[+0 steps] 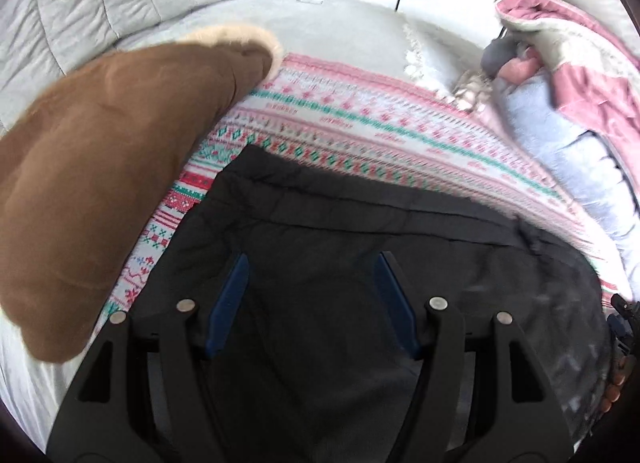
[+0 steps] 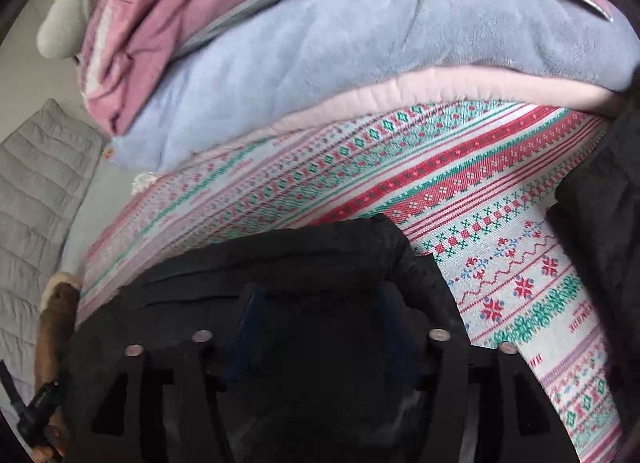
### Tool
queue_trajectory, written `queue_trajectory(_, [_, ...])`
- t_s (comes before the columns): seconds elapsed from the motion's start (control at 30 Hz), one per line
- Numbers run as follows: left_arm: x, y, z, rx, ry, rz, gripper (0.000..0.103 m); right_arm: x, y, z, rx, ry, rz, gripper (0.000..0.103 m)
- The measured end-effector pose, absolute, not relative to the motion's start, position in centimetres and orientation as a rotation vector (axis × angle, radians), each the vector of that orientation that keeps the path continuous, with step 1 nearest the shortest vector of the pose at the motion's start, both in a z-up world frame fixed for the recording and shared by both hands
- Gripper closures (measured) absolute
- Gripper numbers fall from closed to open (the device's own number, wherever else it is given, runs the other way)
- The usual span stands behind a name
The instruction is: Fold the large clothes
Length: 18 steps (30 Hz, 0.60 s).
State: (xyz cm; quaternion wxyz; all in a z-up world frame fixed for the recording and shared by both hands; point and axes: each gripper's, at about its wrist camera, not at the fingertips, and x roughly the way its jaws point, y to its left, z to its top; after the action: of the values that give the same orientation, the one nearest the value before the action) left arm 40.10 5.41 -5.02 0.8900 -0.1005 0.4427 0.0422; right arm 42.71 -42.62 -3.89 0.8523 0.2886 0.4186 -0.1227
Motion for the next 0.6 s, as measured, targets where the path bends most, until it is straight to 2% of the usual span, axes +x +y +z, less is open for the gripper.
queue_trajectory(0.2, [34.8, 1.7, -1.3, -0.080, 0.828, -0.042, 0.036, 38.1, -39.8, 0.2, 0.609, 0.820, -0.173, 0.019])
queue_trajectory(0.5, [28.0, 2.0, -1.2, -0.106, 0.806, -0.072, 0.035, 30.1, -39.5, 0.1, 0.674, 0.877, -0.130, 0.019])
queue_trajectory(0.6, [25.8, -0.1, -1.8, -0.105, 0.826, -0.138, 0.035, 26.3, -39.0, -1.1, 0.686, 0.902, -0.108, 0.019])
